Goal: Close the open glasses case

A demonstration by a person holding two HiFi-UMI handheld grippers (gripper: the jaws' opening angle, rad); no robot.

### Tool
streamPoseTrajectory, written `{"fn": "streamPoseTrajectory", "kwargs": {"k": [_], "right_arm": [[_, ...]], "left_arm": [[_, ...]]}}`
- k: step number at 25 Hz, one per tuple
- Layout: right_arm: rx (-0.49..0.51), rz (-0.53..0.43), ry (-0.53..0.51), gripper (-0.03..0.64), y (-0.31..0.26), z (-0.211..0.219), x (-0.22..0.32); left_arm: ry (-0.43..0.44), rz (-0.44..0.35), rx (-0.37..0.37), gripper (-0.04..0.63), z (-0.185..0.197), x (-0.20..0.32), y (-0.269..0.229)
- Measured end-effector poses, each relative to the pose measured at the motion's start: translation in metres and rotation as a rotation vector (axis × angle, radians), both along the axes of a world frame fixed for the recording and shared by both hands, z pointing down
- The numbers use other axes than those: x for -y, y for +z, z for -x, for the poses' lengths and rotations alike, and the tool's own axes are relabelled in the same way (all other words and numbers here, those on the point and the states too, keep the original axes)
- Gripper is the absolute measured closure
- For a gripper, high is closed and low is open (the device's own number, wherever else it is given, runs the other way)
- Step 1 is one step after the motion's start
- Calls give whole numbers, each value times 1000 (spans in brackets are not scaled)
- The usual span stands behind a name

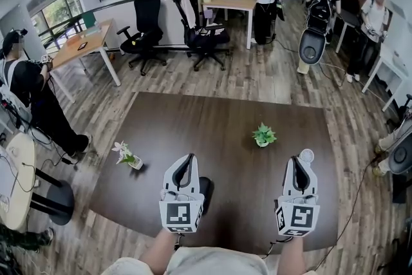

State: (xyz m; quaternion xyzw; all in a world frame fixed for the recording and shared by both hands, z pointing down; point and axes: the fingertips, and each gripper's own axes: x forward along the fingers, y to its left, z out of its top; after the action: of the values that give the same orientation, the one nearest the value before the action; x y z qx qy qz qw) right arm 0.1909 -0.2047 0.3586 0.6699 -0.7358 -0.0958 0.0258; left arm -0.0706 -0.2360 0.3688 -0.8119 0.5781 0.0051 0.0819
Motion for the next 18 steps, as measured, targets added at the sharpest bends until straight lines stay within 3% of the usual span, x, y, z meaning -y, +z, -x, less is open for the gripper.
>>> {"fn": "streamPoseTrajectory", "kwargs": {"k": [18], "right_arm": [[-8,19,-6,607,7,-2,-1]], "left_arm": [[4,7,3,592,-3,1,4]]}}
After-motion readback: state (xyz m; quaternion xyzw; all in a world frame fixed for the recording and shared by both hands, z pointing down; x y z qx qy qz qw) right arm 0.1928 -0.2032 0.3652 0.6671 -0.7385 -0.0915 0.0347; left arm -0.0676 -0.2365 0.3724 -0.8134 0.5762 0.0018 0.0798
